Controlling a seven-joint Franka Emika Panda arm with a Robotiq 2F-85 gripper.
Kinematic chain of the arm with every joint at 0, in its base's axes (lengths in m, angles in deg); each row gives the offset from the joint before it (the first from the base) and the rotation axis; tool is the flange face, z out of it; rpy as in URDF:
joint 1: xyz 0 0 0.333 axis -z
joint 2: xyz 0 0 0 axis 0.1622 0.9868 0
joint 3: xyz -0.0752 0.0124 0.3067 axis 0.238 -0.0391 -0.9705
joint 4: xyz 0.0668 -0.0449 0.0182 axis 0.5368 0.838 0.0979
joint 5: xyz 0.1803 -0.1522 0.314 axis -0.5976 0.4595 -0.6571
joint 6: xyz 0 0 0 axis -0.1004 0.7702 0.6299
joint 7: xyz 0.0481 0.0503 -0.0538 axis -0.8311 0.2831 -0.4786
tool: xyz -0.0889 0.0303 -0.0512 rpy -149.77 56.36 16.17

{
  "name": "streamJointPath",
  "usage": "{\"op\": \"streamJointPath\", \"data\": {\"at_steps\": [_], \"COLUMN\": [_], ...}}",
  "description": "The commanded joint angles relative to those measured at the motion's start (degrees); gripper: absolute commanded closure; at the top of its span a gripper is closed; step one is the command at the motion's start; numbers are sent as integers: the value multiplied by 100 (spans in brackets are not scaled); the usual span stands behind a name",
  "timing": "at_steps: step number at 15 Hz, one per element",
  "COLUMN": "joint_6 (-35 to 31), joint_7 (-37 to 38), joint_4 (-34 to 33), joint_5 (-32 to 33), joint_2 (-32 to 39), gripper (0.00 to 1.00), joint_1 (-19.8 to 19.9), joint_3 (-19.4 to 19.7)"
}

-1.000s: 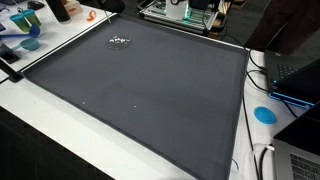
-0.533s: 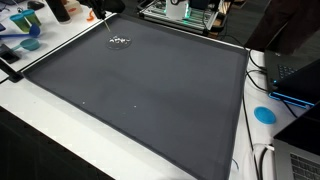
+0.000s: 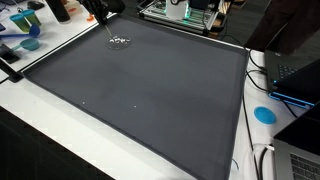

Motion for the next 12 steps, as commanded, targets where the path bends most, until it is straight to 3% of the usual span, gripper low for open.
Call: {"op": "streamJointPath", "data": {"at_steps": [1,12], "joint_6": [-58,-5], "joint_7": [-296,-560], "joint_4": [-62,-258], "joint_5": [-305,-670], "joint_2": [172,527], "gripper": [96,96], "joint_1": [119,227], "joint_3": [-60,-103]}}
